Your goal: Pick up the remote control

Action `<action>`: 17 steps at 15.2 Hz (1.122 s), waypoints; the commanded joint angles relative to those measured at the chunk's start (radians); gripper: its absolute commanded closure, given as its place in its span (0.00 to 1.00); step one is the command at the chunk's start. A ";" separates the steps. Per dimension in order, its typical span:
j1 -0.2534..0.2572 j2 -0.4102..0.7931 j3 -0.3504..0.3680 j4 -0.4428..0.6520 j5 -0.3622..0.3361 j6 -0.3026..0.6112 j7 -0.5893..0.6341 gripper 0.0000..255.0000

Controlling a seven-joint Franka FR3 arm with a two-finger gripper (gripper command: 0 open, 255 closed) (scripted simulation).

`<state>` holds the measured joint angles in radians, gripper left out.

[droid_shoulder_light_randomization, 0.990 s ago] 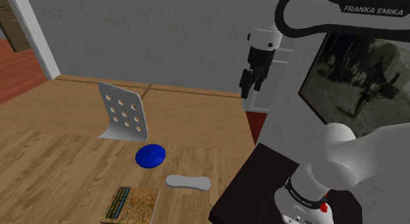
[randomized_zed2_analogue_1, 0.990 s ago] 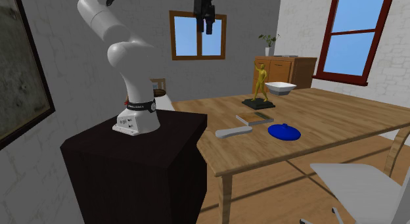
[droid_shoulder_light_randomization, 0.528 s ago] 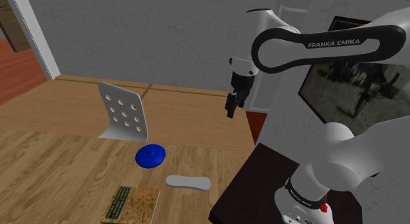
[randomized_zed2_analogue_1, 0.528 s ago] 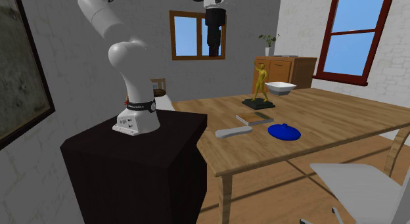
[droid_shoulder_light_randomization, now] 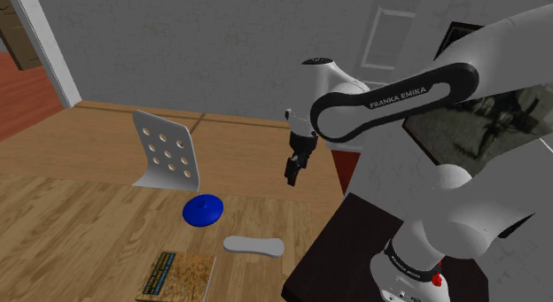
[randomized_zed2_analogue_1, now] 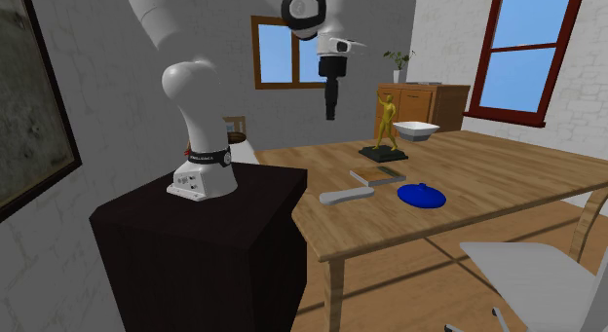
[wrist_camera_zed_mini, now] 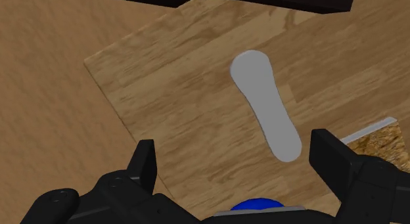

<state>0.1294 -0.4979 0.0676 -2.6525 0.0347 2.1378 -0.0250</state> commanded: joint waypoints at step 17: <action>0.099 0.713 0.079 0.084 -0.171 0.632 0.004 0.00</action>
<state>0.2211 0.1624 0.1515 -2.5820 -0.1071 2.7307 -0.0307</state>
